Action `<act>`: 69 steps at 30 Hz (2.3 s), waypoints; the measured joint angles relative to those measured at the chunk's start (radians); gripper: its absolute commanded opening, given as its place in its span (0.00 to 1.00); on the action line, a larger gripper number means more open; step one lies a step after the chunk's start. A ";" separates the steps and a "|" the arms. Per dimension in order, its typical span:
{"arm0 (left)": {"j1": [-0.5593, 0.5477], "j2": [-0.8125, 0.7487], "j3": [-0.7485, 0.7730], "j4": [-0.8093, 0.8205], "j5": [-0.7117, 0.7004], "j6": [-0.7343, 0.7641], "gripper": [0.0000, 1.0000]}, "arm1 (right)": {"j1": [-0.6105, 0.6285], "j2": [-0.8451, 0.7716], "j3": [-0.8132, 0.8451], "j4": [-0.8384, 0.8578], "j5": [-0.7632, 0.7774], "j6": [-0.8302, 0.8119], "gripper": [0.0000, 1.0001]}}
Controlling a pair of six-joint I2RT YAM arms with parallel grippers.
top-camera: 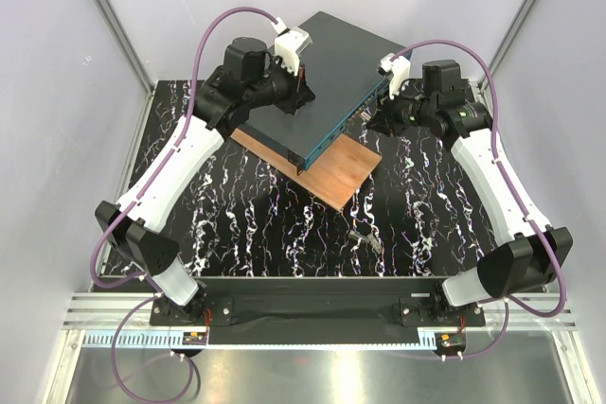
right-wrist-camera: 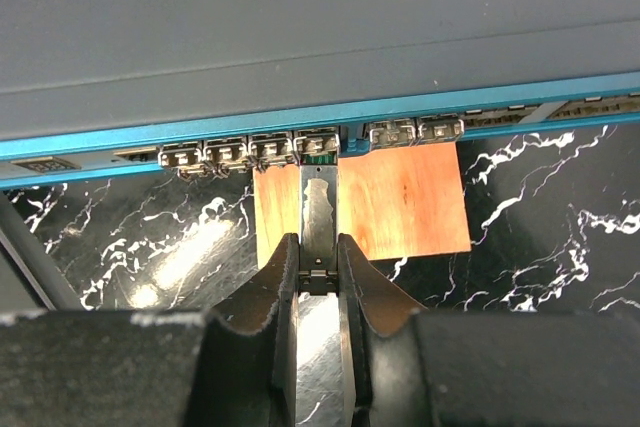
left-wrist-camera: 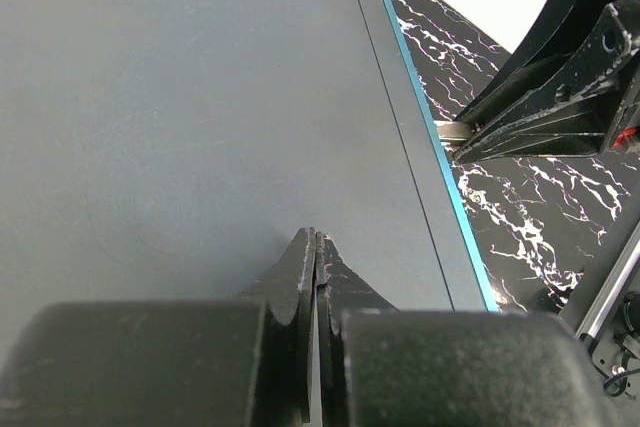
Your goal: Insert the plug into the switch port
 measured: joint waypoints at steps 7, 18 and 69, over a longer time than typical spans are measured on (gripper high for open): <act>0.000 0.000 0.000 0.000 0.003 0.000 0.00 | 0.000 0.000 0.003 -0.003 0.016 0.042 0.00; 0.000 0.000 0.000 0.000 0.006 0.000 0.00 | -0.019 0.010 0.042 -0.018 -0.019 0.037 0.00; 0.000 0.000 0.000 0.000 0.006 -0.007 0.00 | -0.034 -0.065 -0.129 0.173 -0.076 -0.046 0.00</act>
